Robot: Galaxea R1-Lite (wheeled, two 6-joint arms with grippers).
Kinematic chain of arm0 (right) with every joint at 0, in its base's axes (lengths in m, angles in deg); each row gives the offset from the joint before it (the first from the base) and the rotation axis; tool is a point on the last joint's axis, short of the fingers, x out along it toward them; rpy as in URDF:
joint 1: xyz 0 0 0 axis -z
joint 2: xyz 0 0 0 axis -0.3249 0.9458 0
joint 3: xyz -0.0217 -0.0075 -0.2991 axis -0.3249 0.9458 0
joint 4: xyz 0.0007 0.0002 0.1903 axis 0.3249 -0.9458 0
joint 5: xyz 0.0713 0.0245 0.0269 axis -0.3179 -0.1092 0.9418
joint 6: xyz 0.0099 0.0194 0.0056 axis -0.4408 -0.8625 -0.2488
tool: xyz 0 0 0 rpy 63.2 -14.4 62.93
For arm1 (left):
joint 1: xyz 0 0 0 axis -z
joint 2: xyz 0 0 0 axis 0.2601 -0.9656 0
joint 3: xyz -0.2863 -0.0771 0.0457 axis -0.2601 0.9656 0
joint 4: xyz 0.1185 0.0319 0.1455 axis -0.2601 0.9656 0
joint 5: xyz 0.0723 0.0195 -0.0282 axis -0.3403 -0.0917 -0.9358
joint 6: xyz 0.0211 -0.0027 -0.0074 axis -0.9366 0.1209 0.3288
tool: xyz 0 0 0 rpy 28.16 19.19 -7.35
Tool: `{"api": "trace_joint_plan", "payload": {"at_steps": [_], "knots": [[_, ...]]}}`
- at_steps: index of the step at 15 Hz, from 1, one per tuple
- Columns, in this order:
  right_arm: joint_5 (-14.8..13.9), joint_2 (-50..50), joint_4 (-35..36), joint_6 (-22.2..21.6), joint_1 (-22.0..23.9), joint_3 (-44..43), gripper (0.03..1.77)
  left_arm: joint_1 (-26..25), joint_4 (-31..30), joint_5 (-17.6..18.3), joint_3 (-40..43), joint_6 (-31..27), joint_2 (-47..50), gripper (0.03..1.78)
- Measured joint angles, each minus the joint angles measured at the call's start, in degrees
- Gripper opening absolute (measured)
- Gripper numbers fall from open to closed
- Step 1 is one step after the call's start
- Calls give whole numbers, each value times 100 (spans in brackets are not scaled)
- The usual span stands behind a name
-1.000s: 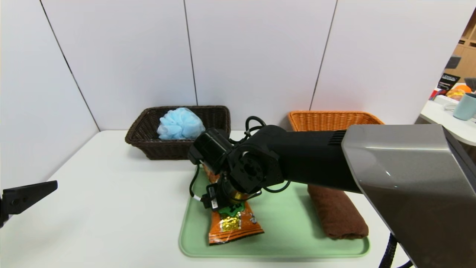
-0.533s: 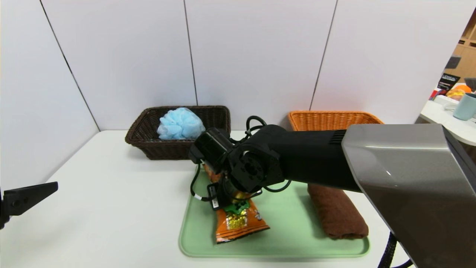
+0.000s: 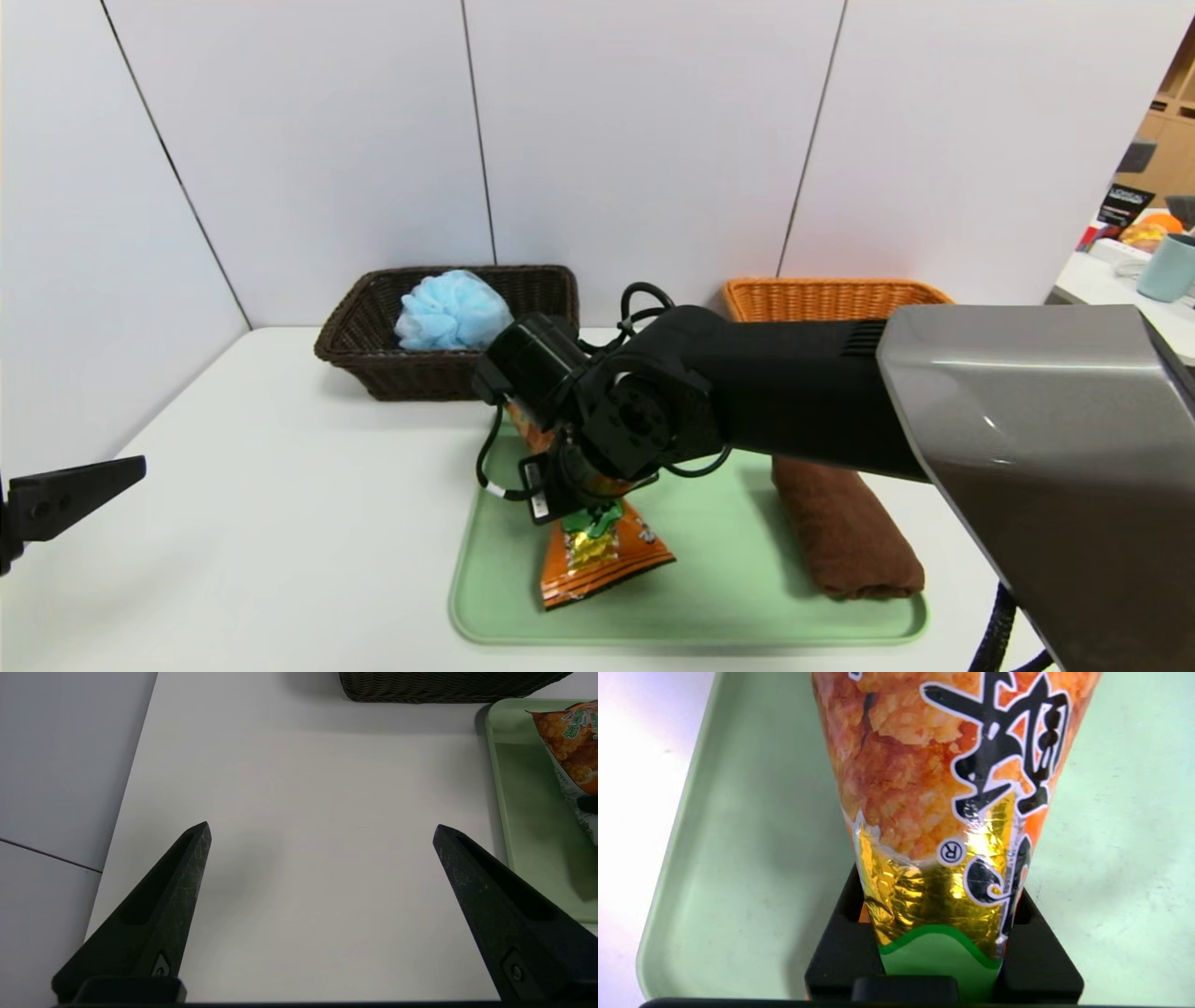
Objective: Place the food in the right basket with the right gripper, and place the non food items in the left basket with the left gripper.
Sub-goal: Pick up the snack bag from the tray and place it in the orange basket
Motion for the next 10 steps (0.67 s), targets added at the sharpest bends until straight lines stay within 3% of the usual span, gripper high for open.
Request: {"api": "trace_joint_plan", "payload": {"at_steps": [10], "knots": [[7, -343, -46, 247, -66, 10, 43, 17, 0, 7, -13, -30, -20, 169]]}}
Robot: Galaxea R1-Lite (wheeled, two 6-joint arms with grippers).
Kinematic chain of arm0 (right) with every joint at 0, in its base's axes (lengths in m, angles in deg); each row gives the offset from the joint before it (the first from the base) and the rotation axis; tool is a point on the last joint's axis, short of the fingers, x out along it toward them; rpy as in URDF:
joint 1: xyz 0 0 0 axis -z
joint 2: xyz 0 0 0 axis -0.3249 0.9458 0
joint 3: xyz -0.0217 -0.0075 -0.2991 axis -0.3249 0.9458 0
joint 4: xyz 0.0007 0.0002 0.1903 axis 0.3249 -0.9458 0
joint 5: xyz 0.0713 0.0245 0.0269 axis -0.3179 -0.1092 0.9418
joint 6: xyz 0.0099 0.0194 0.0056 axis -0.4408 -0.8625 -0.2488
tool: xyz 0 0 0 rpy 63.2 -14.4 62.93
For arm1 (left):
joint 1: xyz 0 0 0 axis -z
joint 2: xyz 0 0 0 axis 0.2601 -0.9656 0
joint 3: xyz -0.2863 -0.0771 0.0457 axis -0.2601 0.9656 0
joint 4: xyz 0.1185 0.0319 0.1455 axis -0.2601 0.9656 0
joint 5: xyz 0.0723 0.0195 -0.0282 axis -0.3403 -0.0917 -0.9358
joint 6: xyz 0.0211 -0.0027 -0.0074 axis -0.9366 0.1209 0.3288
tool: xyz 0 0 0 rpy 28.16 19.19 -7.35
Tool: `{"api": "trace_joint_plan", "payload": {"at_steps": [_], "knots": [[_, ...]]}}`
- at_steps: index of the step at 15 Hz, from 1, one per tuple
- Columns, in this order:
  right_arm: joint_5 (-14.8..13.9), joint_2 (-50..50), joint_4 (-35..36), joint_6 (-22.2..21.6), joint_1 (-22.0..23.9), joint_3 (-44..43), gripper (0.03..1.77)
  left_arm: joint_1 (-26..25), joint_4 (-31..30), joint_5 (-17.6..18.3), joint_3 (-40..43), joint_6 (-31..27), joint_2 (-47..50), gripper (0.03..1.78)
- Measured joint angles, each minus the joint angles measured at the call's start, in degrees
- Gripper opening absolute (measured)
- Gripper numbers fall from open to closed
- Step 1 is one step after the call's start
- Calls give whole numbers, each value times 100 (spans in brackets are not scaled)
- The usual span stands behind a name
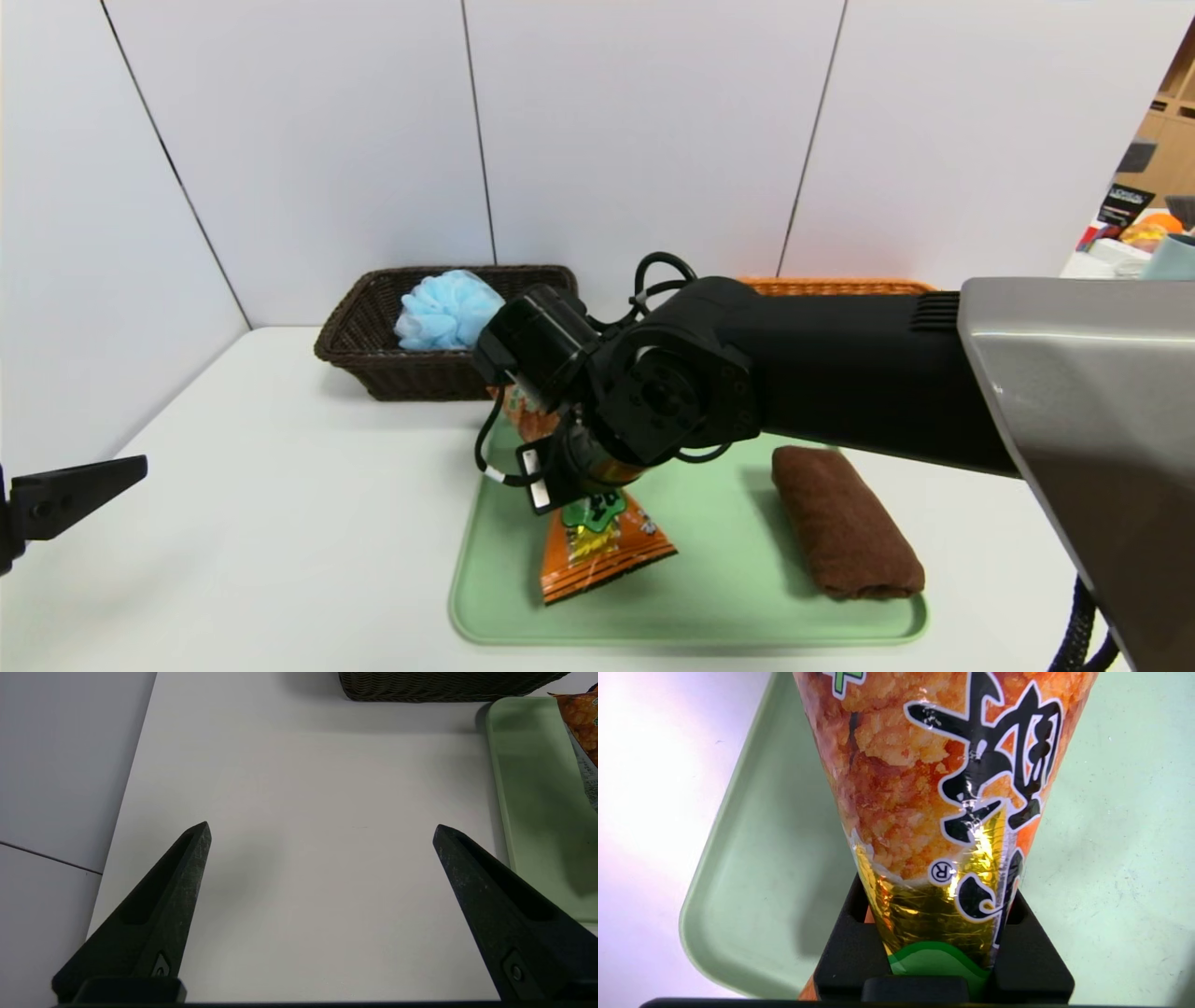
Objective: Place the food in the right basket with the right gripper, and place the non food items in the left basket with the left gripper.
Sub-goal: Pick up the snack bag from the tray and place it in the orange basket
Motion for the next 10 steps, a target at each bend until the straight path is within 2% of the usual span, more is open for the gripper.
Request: {"api": "trace_joint_plan", "payload": {"at_steps": [5, 10], "knots": [[-16, -226, -66, -18, 11, 0, 43, 35, 6, 23, -2, -45, -24, 169], [-145, -914, -425, -22, 291, 11, 43, 557, -107, 6, -138, -295, -339, 169]]}}
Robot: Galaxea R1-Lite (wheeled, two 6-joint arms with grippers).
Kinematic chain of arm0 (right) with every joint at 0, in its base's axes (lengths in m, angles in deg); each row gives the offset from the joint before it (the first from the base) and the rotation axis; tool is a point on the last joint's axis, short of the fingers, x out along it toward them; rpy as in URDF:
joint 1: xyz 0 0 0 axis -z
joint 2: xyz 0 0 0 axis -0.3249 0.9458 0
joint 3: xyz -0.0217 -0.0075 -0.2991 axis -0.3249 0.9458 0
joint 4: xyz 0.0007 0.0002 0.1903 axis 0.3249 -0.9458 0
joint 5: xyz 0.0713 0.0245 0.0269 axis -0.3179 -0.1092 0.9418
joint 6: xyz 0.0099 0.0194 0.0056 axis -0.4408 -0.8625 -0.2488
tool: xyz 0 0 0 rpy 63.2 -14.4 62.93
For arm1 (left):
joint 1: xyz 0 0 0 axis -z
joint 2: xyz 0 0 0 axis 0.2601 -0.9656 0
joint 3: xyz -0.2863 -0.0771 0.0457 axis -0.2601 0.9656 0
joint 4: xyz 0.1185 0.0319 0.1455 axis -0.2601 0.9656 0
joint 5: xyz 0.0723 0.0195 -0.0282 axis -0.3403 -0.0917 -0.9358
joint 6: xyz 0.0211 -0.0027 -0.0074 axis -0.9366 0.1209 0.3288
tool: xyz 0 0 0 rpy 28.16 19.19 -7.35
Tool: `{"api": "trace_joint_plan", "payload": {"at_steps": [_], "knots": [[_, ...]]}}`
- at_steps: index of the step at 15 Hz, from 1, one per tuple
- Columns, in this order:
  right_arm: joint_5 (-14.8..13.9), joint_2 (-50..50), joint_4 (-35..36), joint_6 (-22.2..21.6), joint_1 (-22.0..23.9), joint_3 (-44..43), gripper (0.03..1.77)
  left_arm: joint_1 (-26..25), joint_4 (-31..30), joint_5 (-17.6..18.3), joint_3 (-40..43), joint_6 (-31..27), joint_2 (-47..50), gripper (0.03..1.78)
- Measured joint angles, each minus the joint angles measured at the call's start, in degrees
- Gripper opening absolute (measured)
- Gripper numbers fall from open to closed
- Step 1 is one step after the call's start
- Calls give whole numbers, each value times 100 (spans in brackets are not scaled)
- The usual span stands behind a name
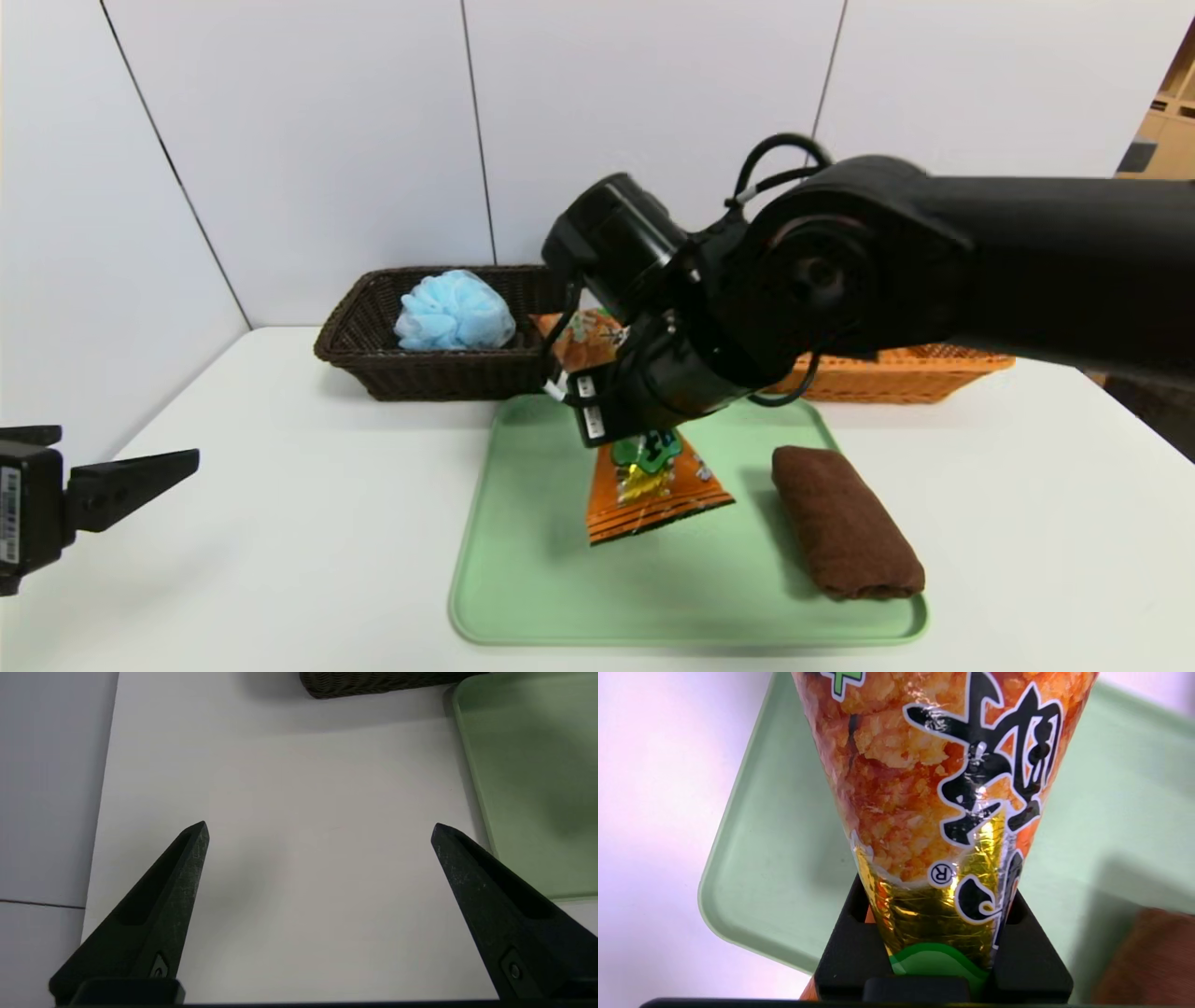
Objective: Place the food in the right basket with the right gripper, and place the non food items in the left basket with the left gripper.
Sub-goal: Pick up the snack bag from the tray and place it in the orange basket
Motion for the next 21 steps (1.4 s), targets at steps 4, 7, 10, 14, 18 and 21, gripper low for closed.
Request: {"api": "trace_joint_plan", "payload": {"at_steps": [4, 7, 10, 14, 18, 21], "knots": [[-345, -629, -55, 306, 662, 0, 43, 306, -355, 0, -204, 5, -446, 169], [-389, -944, 6, 742, 1414, -7, 43, 477, -374, -15, -354, -2, -714, 169], [-393, -1064, 434, 1089, 2266, -11, 43, 636, -385, -15, -488, 24, -913, 169], [-332, -841, 1621, 1285, 3209, -11, 43, 694, -377, -20, -538, 17, -1028, 169], [-266, -422, 2013, 406, 3647, -5, 43, 708, -377, -24, -523, 20, -1040, 169], [-54, -202, 2002, -435, 3885, 0, 42, 711, -378, -26, -510, 17, -1039, 169]]}}
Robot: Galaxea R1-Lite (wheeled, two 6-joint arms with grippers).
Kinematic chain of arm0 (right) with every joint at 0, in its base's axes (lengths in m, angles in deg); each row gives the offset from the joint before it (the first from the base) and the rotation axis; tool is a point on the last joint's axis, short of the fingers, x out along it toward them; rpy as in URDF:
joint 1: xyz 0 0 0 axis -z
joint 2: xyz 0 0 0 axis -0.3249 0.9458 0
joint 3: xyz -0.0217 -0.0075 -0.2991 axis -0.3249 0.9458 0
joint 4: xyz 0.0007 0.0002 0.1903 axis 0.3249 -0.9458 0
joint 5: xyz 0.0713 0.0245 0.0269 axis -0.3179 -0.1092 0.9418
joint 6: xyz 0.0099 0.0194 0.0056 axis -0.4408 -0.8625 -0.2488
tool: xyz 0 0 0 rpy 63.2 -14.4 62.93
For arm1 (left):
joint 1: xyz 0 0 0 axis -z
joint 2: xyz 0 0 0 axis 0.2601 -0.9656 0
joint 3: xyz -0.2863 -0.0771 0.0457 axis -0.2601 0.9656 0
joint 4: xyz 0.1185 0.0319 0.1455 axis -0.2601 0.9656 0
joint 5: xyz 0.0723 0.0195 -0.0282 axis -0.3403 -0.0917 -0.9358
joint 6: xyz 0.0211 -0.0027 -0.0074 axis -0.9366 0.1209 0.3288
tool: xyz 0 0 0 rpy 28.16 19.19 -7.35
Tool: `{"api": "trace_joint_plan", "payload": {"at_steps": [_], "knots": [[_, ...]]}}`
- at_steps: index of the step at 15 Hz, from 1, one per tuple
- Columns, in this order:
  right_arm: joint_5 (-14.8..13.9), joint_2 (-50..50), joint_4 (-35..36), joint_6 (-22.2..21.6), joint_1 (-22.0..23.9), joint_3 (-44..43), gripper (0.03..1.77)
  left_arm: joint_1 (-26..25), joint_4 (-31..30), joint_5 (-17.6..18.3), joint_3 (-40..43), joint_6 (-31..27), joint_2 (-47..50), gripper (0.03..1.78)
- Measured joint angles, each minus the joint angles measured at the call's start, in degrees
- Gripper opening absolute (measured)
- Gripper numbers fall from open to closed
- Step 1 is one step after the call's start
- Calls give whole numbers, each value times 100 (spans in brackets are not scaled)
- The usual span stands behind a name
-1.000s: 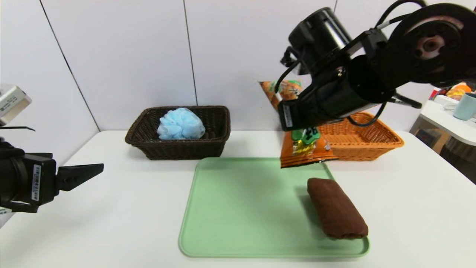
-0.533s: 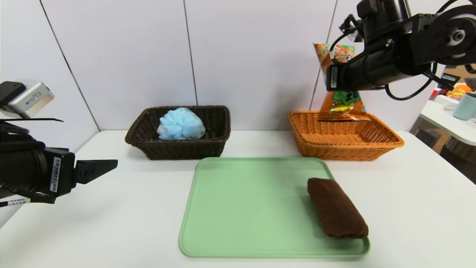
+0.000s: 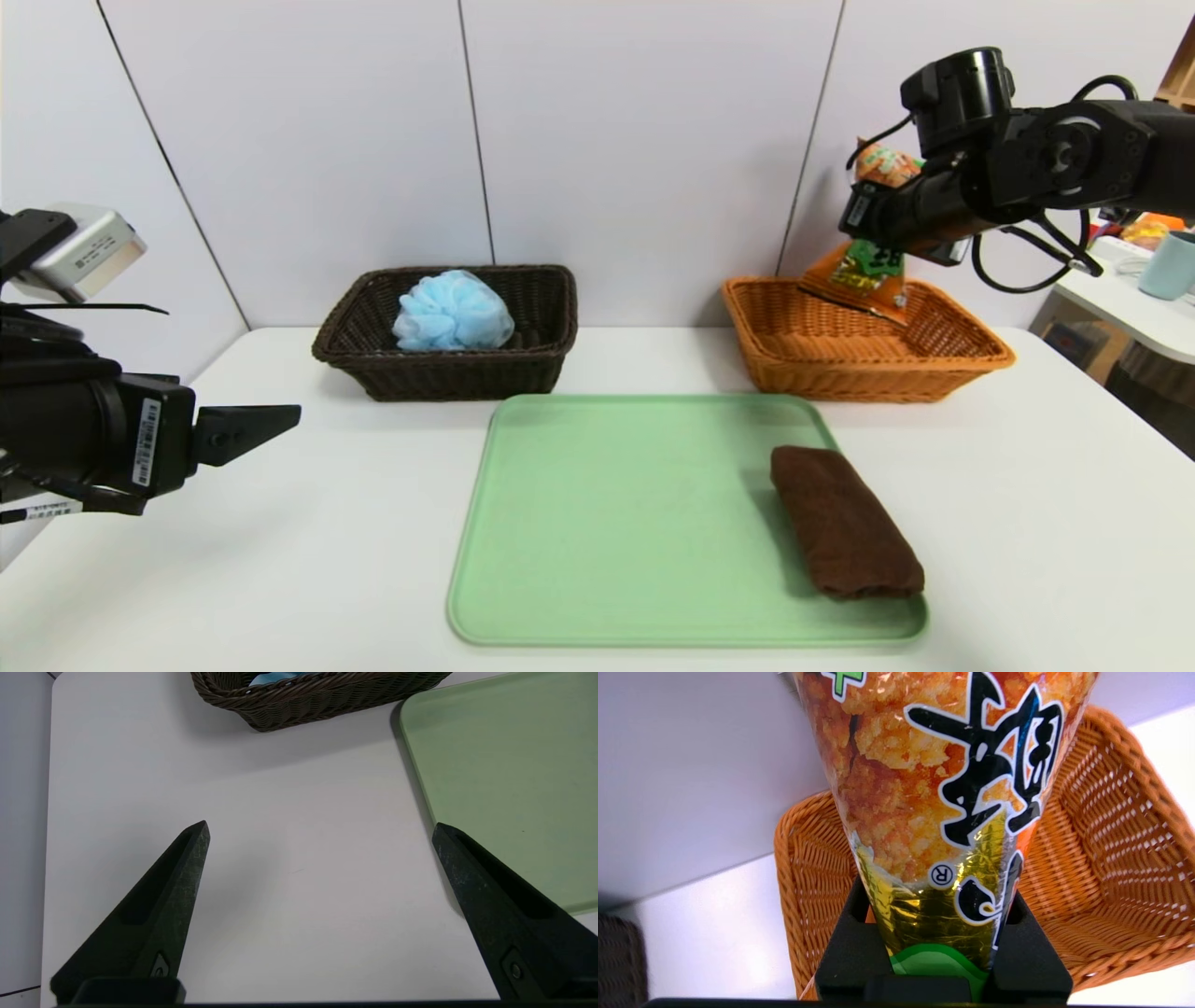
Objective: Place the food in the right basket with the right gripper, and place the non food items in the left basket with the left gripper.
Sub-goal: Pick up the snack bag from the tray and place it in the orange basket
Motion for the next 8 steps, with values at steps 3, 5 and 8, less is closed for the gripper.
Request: {"api": "trace_joint_plan", "payload": {"at_steps": [3, 5, 8], "knots": [[233, 107, 4, -992, 66, 0, 42, 13, 6, -7, 9, 0, 11, 169], [550, 141, -35, -1786, 145, -2, 42, 20, 4, -5, 9, -1, 16, 169], [1258, 100, -129, -3027, 200, -7, 42, 20, 4, -13, 11, -6, 27, 169]]}}
